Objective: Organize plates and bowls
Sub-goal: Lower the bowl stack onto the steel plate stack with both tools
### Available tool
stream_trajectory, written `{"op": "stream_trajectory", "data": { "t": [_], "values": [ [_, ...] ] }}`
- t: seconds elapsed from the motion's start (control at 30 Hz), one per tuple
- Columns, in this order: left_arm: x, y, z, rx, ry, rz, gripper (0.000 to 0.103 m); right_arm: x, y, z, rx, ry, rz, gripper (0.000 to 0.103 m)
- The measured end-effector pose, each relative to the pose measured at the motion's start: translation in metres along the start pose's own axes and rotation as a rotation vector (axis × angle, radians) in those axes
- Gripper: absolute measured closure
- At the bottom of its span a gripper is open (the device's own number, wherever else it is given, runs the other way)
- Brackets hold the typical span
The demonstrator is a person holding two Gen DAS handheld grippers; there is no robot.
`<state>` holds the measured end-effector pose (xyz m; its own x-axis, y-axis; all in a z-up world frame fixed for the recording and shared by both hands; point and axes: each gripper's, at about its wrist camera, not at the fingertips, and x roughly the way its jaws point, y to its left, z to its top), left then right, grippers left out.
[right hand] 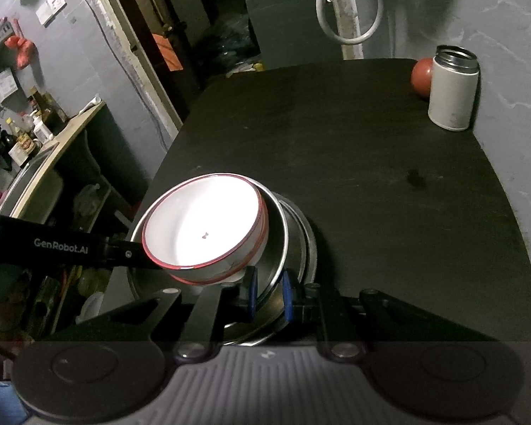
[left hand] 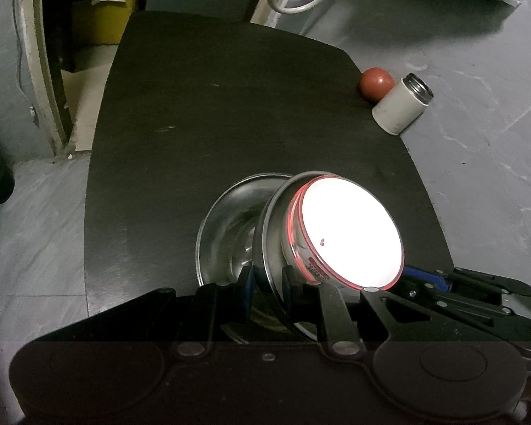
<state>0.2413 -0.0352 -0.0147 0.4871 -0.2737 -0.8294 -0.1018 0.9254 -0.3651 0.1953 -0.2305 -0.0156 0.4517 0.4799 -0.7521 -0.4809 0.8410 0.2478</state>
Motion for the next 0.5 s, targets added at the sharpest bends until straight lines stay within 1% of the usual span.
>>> {"op": "stream_trajectory", "data": {
  "t": [0.5],
  "values": [
    [0.0045, 0.0047, 0.0014, -0.028, 0.014, 0.023, 0.085, 0.0105, 0.0029, 0.0058, -0.013, 0.027, 0.009, 0.086]
  ]
}}
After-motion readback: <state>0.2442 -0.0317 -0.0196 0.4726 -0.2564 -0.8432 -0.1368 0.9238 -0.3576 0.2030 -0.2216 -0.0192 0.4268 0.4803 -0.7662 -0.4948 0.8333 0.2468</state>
